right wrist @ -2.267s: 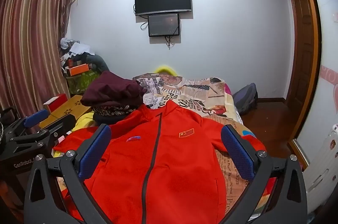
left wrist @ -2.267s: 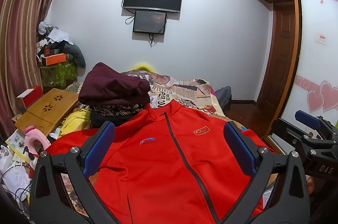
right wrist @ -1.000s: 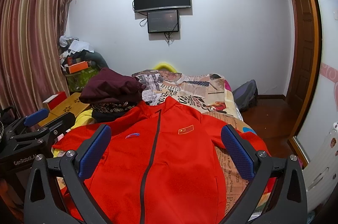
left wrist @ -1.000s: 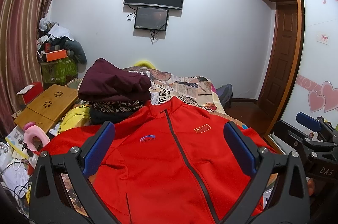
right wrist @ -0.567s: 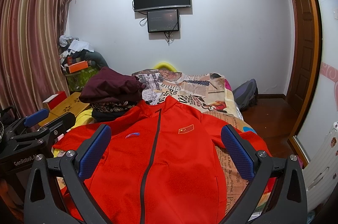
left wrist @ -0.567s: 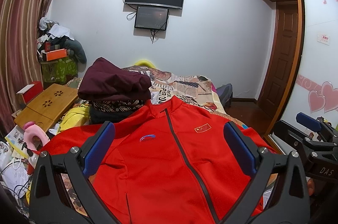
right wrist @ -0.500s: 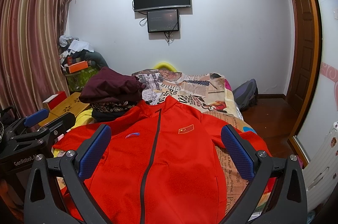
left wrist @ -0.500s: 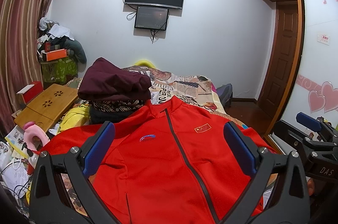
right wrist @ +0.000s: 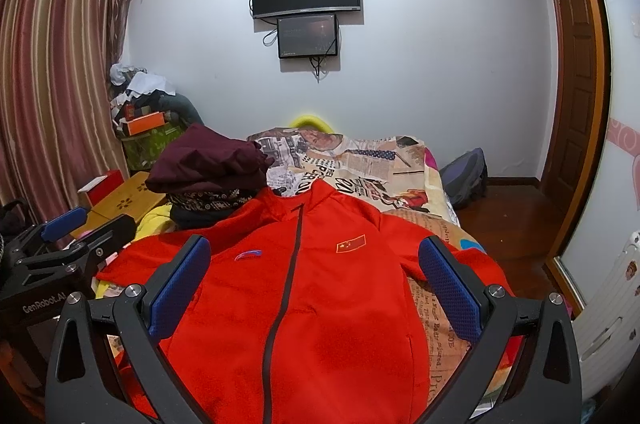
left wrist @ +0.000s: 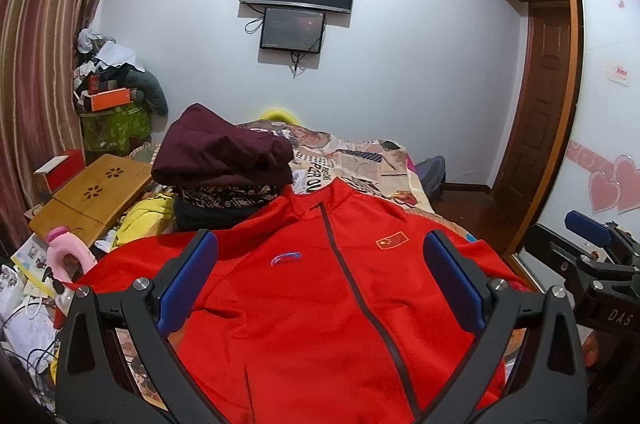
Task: Fold large clothes
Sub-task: 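Grasp the red jacket's sleeve with the left gripper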
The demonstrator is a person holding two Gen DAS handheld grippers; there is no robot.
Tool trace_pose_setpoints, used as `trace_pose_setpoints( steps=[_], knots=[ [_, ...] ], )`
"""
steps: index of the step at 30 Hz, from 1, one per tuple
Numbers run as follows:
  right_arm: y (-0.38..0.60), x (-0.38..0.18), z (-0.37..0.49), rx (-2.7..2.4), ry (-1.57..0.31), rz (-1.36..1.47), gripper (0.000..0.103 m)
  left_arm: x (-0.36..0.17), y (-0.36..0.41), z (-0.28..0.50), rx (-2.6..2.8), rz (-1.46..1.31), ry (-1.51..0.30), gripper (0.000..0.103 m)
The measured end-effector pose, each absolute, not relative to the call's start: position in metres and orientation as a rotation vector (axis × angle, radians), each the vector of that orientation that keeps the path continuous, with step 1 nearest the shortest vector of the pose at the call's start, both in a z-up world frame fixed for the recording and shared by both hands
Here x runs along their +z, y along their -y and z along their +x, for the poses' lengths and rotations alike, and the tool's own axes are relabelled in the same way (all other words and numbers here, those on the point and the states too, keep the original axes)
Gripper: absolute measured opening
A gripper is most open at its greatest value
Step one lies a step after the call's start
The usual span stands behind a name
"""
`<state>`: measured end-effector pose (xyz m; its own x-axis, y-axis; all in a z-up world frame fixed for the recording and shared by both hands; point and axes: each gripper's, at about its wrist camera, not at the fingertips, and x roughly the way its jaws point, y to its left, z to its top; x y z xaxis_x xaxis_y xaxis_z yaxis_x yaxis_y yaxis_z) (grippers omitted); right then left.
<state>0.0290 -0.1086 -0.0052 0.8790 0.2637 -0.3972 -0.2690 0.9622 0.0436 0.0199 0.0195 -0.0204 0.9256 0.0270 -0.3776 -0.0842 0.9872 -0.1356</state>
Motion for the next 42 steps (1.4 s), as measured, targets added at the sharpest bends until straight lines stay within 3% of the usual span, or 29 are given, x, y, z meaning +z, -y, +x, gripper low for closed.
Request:
trace_pose_setpoints(
  steps=[15,25,32,42],
  knots=[
    [0.112,-0.017,0.084,0.241,-0.453,-0.065,0.103,-0.047,-0.146,0.058,0.403,-0.224,-0.447,0.103],
    [0.105,-0.043,0.146,0.264,-0.607,-0.028,0.103,-0.123,-0.295,0.079,0.593,-0.435,-0.644,0.103],
    [0.093,-0.068,0.172,0.278,-0.721,-0.023,0.103,-0.203,-0.366,0.086,0.632,-0.622,-0.822,0.091],
    [0.08,-0.086,0.185,0.252,-0.789,-0.11,0.103,-0.285,-0.426,0.092,0.678,-0.789,-0.934,0.079]
  ],
)
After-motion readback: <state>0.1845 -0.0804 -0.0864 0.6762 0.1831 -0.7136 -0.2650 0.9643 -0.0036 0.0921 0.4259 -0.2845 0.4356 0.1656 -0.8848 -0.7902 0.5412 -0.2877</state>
